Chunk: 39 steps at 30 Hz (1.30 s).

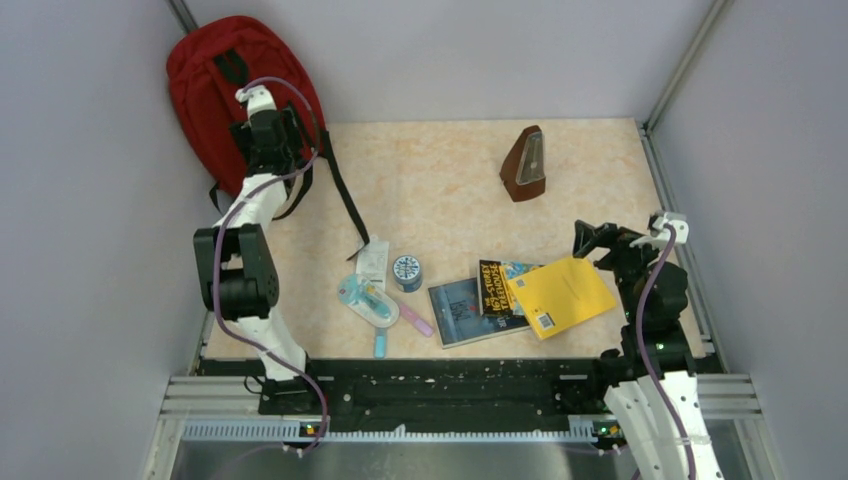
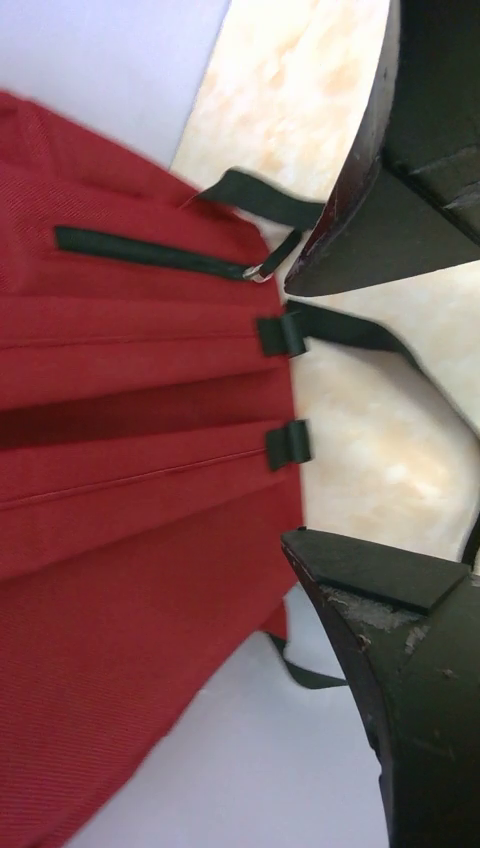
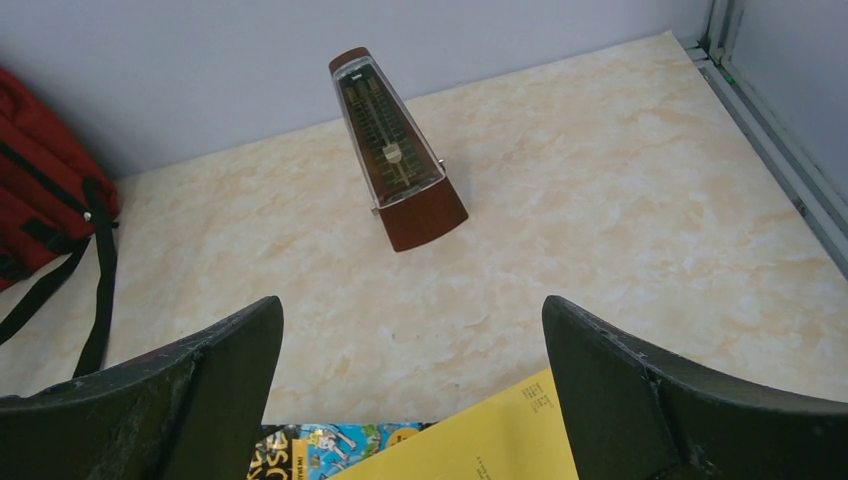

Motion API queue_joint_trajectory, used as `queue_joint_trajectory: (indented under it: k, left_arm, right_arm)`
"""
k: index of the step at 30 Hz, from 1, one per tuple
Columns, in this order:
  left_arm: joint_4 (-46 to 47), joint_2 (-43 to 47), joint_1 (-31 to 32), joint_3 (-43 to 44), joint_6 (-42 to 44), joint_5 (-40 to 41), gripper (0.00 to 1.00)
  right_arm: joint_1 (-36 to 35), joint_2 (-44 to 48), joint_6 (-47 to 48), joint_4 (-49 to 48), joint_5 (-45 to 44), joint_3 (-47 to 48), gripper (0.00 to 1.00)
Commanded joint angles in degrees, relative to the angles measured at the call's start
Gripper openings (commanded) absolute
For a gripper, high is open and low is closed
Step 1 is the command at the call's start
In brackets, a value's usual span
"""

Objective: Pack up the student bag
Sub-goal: Pick up the student bag at the corner of the board.

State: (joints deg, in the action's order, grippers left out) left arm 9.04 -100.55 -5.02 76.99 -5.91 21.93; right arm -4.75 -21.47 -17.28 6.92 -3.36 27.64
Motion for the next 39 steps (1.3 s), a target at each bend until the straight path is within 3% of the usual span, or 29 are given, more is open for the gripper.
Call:
queue_joint_trajectory:
  k: [1, 6, 11, 15, 22, 23, 25, 31, 32, 35, 39]
  left_arm:
    - [3.86, -7.22, -1.52, 10.37, 2.77, 8.94, 0.92]
    - [9.45, -8.75, -5.86, 10.27, -8.21, 2.61, 0.93]
    - [7.35, -13.48, -7.05, 16.82, -7.54, -2.33, 0.93]
    - [9.05, -16.05, -8.16, 19.91, -8.12, -12.26, 0.94]
    - [6.8, -19.58, -8.61, 25.74, -8.46, -18.0, 0.91]
    - [6.29, -19.81, -8.61, 26.11, -8.16, -18.86, 0.85]
    - [5.54, -20.15, -8.55, 26.55, -6.98, -21.14, 0.55]
    - [5.96, -18.26, -8.6, 23.88, -4.96, -21.66, 0.04]
    - [6.62, -17.62, -8.61, 22.87, -4.42, -22.53, 0.0]
    - [7.27, -15.24, -8.59, 20.14, -4.07, -25.83, 0.0]
    - [13.34, -6.4, -8.25, 9.35, -6.31, -30.97, 0.0]
  right_arm:
    - [0.09, 0.46, -0.5, -0.57, 0.82, 0.03, 0.99]
    - [0.06, 0.35, -0.32, -1.14, 0.77, -0.27, 0.99]
    - [0.09, 0.09, -0.44, -0.75, 2.47, 0.9, 0.99]
    - [0.09, 0.5, -0.29, -0.07, 2.5, 1.54, 0.99]
    - [0.04, 0.59, -0.15, -0.28, 1.79, 1.37, 0.99]
    - [0.13, 0.71, -0.15, -0.24, 1.69, 1.37, 0.99]
    - [0.15, 0.69, -0.16, -0.1, 1.56, 1.52, 0.98]
    - [0.1, 0.8, -0.2, 0.2, 1.34, 1.6, 0.97]
    - [0.1, 0.83, -0.21, 0.2, 1.46, 1.63, 0.97]
    - [0.09, 0.98, -0.25, 0.33, 1.42, 1.55, 0.97]
    - [0.09, 1.12, -0.21, 0.23, 1.07, 1.5, 0.97]
